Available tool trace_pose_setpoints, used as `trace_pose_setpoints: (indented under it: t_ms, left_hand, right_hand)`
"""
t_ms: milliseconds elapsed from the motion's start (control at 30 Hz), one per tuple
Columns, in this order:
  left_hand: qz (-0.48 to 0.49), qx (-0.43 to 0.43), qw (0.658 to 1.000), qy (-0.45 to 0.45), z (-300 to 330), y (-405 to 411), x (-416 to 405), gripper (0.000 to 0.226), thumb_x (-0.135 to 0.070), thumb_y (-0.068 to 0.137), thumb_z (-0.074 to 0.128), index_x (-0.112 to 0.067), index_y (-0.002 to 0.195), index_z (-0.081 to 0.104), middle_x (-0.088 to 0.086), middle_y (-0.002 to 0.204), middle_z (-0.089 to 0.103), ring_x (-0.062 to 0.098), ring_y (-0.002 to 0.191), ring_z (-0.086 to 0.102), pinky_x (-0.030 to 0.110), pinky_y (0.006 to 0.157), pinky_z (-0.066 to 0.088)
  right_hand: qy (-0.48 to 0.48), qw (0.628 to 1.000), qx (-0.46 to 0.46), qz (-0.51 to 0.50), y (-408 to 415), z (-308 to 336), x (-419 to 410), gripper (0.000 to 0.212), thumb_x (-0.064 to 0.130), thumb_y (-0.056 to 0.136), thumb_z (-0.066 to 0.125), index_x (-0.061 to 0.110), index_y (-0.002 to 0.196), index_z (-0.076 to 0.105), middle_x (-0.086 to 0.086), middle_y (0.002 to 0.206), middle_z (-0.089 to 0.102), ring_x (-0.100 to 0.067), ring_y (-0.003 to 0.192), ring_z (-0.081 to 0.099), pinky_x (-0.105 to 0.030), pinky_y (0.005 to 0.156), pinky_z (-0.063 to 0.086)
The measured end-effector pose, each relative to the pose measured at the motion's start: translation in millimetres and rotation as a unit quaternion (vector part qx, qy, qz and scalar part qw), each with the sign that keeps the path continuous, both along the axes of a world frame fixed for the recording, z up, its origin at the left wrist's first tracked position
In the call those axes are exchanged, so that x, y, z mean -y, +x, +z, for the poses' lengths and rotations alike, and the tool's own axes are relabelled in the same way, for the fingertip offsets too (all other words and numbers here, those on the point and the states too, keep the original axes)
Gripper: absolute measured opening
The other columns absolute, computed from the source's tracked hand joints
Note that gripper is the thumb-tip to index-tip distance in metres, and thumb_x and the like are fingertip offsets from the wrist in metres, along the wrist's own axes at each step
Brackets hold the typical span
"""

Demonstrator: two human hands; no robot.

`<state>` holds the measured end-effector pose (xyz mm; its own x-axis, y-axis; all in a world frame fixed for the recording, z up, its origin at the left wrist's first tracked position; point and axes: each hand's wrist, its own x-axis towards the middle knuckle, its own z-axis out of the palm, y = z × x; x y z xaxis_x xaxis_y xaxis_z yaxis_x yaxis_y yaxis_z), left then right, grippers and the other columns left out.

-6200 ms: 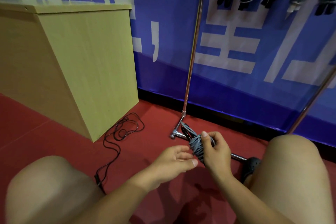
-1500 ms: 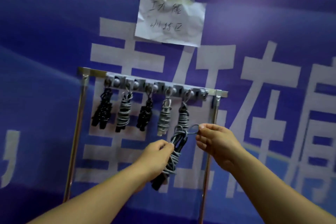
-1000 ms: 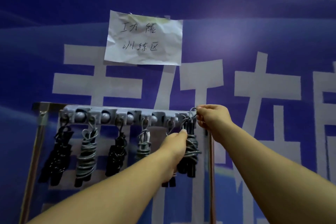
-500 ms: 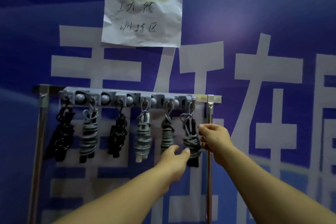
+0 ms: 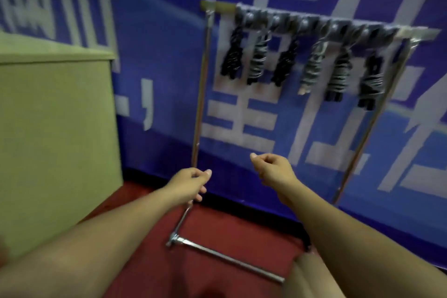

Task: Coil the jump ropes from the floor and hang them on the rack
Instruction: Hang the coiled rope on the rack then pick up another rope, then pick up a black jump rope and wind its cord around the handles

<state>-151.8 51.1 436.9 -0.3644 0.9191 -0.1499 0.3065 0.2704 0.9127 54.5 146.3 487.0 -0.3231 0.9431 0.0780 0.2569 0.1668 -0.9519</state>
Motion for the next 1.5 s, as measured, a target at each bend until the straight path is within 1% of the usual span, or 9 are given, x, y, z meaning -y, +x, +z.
trace_pose_setpoints:
  t_ms: [300, 467, 567, 633, 733, 967, 1167, 1300, 1500]
  left_hand:
    - [0.179, 0.010, 0.978, -0.103, -131, -122, 186, 0.034, -0.050, 0.098, 0.051, -0.019, 0.095, 0.063, 0.003, 0.082, 0.070, 0.015, 0.056, 0.061, 0.022, 0.049, 0.041]
    - [0.285, 0.080, 0.937, -0.185, -221, -156, 257, 0.037, -0.046, 0.100, 0.051, -0.011, 0.095, 0.063, 0.008, 0.082, 0.067, 0.023, 0.061, 0.060, 0.025, 0.056, 0.044]
    - [0.342, 0.064, 0.911, -0.222, -273, -178, 267, 0.045, -0.046, 0.096, 0.057, -0.005, 0.086, 0.072, 0.015, 0.090, 0.073, 0.033, 0.088, 0.069, 0.037, 0.080, 0.054]
    - [0.347, 0.056, 0.909, -0.222, -295, -184, 265, 0.040, -0.044, 0.094, 0.061, -0.008, 0.078, 0.070, 0.012, 0.088, 0.072, 0.032, 0.088, 0.068, 0.037, 0.082, 0.052]
    - [0.364, 0.059, 0.890, -0.268, -332, -196, 265, 0.033, -0.037, 0.094, 0.063, -0.005, 0.101, 0.066, 0.009, 0.100, 0.064, 0.030, 0.104, 0.062, 0.032, 0.087, 0.045]
    - [0.436, 0.019, 0.814, -0.384, -415, -225, 291, 0.089, -0.058, 0.079, 0.072, -0.004, 0.143, 0.041, 0.021, 0.140, 0.048, 0.039, 0.130, 0.048, 0.046, 0.106, 0.044]
    - [0.371, -0.074, 0.769, -0.516, -448, -243, 308, 0.075, -0.069, 0.079, 0.063, -0.014, 0.128, 0.050, 0.015, 0.134, 0.047, 0.035, 0.127, 0.045, 0.047, 0.102, 0.041]
    - [0.334, -0.023, 0.812, -0.478, -456, -239, 296, 0.049, -0.041, 0.099, 0.052, -0.004, 0.131, 0.050, 0.024, 0.134, 0.047, 0.042, 0.121, 0.052, 0.048, 0.100, 0.044]
    - [0.234, 0.045, 0.908, -0.344, -421, -202, 236, 0.033, -0.018, 0.102, 0.050, -0.001, 0.130, 0.052, 0.025, 0.123, 0.063, 0.037, 0.112, 0.062, 0.034, 0.088, 0.046]
  right_hand:
    - [-0.048, 0.969, 0.150, 0.191, -113, -100, 109, 0.030, 0.036, 0.090, 0.069, 0.011, 0.074, 0.065, -0.004, 0.065, 0.057, -0.015, 0.055, 0.048, -0.022, 0.048, 0.040]
    - [-0.042, 0.936, 0.239, 0.253, -163, -163, 142, 0.037, 0.042, 0.087, 0.070, 0.007, 0.074, 0.069, 0.005, 0.057, 0.060, -0.006, 0.048, 0.051, -0.020, 0.048, 0.042]
    - [-0.055, 0.922, 0.262, 0.281, -192, -201, 138, 0.034, 0.039, 0.088, 0.070, 0.009, 0.073, 0.066, 0.000, 0.062, 0.061, -0.011, 0.051, 0.052, -0.021, 0.049, 0.043]
    - [-0.071, 0.916, 0.280, 0.278, -203, -232, 132, 0.034, 0.039, 0.088, 0.070, 0.013, 0.068, 0.063, -0.001, 0.061, 0.060, -0.013, 0.053, 0.052, -0.024, 0.054, 0.045]
    - [-0.094, 0.910, 0.305, 0.266, -240, -290, 133, 0.040, 0.042, 0.086, 0.071, 0.013, 0.060, 0.062, 0.000, 0.055, 0.058, -0.014, 0.054, 0.051, -0.031, 0.063, 0.048]
    - [-0.229, 0.901, 0.239, 0.280, -295, -381, 176, 0.046, 0.042, 0.088, 0.067, 0.016, 0.054, 0.052, 0.000, 0.052, 0.049, -0.015, 0.048, 0.042, -0.025, 0.053, 0.038]
    - [-0.267, 0.902, 0.244, 0.235, -303, -430, 183, 0.050, 0.043, 0.089, 0.066, -0.002, 0.068, 0.061, -0.005, 0.057, 0.050, -0.016, 0.055, 0.044, -0.026, 0.056, 0.037]
    - [-0.262, 0.905, 0.254, 0.221, -300, -437, 186, 0.053, 0.049, 0.087, 0.066, 0.001, 0.065, 0.059, -0.007, 0.055, 0.050, -0.021, 0.054, 0.044, -0.032, 0.057, 0.038]
    - [-0.251, 0.913, 0.239, 0.213, -290, -406, 179, 0.042, 0.059, 0.077, 0.064, 0.021, 0.062, 0.061, 0.002, 0.055, 0.055, -0.018, 0.054, 0.047, -0.036, 0.061, 0.044]
